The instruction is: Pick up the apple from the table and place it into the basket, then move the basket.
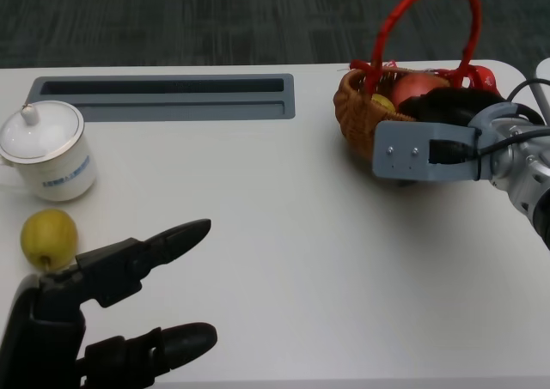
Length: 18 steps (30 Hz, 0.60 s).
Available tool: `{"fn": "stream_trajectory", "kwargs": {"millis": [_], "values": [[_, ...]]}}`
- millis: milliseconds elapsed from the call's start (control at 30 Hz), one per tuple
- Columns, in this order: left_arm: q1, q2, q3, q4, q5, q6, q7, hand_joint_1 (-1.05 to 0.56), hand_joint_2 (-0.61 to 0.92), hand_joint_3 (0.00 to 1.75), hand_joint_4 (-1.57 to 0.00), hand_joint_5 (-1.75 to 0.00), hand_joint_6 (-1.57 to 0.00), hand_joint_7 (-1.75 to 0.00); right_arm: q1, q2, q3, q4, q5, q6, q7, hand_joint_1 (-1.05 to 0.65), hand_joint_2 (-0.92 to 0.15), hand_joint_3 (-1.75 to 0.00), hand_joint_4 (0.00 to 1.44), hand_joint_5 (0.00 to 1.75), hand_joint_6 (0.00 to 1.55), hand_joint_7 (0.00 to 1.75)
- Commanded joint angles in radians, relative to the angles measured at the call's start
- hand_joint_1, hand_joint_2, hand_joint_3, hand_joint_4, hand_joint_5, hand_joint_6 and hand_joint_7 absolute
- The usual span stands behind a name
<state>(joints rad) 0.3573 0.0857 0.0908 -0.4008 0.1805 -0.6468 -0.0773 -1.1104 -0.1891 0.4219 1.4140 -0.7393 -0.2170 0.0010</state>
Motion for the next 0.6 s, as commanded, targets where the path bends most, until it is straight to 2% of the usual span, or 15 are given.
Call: {"fn": "stream_trajectory", "kwargs": {"millis": [33, 167, 333, 467, 600], "values": [[-0.002, 0.003, -0.014, 0.007, -0.006, -0.006, 0.010, -0.45, 0.77, 0.00, -0.91, 0.00, -0.81, 0.00, -0.040, -0.029, -0.022, -0.015, 0.025, -0.001, 0.020, -0.84, -0.80, 0.00, 0.46, 0.03, 0.51, 0.03], [-0.010, 0.002, -0.025, 0.009, -0.002, -0.009, 0.011, -0.44, 0.76, 0.00, -0.91, 0.00, -0.81, 0.00, -0.045, -0.039, -0.053, -0.015, 0.050, 0.025, 0.096, -0.84, -0.81, 0.00, 0.38, 0.00, 0.45, 0.00], [-0.033, 0.010, -0.019, 0.033, -0.001, -0.028, 0.014, -0.45, 0.78, 0.01, -0.92, -0.01, -0.82, 0.00, -0.074, -0.052, -0.076, -0.021, 0.081, 0.036, 0.208, -0.96, -0.85, -0.01, 0.25, 0.00, 0.30, 0.00], [-0.062, 0.016, -0.015, 0.063, -0.002, -0.053, 0.014, -0.45, 0.78, 0.01, -0.93, -0.01, -0.84, -0.01, -0.053, -0.054, -0.010, -0.023, 0.025, 0.021, 0.173, -0.92, -0.84, 0.00, 0.30, 0.02, 0.33, 0.02], [-0.063, 0.011, -0.021, 0.057, -0.003, -0.062, 0.013, -0.46, 0.79, 0.01, -0.93, -0.01, -0.85, -0.01, -0.006, -0.041, 0.031, -0.020, -0.007, 0.019, 0.118, -0.91, -0.89, -0.03, 0.34, 0.02, 0.37, 0.02]]}}
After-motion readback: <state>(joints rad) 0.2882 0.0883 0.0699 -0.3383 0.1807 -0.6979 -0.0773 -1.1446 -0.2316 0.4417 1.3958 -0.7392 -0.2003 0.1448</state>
